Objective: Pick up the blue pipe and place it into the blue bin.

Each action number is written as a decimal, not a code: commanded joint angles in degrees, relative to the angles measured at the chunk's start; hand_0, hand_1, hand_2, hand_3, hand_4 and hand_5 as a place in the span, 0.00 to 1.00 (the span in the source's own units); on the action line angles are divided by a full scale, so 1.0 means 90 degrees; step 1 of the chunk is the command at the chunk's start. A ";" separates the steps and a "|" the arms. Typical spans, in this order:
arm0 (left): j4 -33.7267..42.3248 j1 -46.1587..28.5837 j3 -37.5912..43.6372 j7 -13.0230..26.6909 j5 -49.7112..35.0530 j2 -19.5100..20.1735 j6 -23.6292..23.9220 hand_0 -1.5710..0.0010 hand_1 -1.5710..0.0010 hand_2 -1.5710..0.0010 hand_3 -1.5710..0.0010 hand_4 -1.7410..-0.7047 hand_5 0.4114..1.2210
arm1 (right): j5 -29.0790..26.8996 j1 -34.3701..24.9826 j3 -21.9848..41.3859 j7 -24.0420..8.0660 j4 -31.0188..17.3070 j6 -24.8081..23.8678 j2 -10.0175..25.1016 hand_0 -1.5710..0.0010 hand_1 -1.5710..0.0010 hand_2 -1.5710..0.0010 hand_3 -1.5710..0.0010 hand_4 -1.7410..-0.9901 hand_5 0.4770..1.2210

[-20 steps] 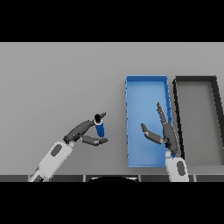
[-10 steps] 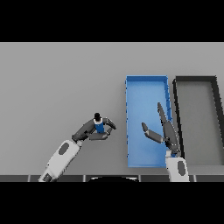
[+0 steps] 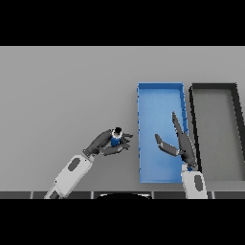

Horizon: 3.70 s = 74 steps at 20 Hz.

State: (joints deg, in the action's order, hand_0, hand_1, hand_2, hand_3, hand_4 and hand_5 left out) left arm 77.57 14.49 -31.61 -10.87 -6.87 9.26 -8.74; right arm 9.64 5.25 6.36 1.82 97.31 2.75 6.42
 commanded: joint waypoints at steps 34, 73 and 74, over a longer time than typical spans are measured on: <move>0.1197 0.0246 0.0070 0.0997 0.0383 -0.0192 -0.0259 0.00 0.00 0.00 0.06 0.00 1.00 | -0.3086 -0.1767 0.0703 -0.1538 0.1731 0.2795 0.1508 1.00 1.00 1.00 1.00 0.57 0.05; 0.1252 0.0081 0.0435 0.0754 0.1801 -0.0303 -0.1527 0.81 0.82 0.84 0.82 0.68 0.75 | -0.3648 -0.4140 0.2398 -0.1541 0.0264 0.2918 0.0693 0.01 0.01 0.00 0.01 0.33 0.99; 0.1194 0.0090 0.0466 0.0731 0.1855 -0.0270 -0.1494 0.85 0.86 0.87 0.86 0.72 0.64 | -0.3537 -0.4102 0.2463 -0.1475 0.0273 0.2863 0.0593 0.00 0.00 0.00 0.01 0.33 0.99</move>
State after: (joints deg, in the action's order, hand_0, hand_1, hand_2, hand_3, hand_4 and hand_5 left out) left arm 88.32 15.30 -27.40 -4.22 9.83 6.84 -22.17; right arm -22.29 -31.65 28.56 -11.49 99.77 28.62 11.71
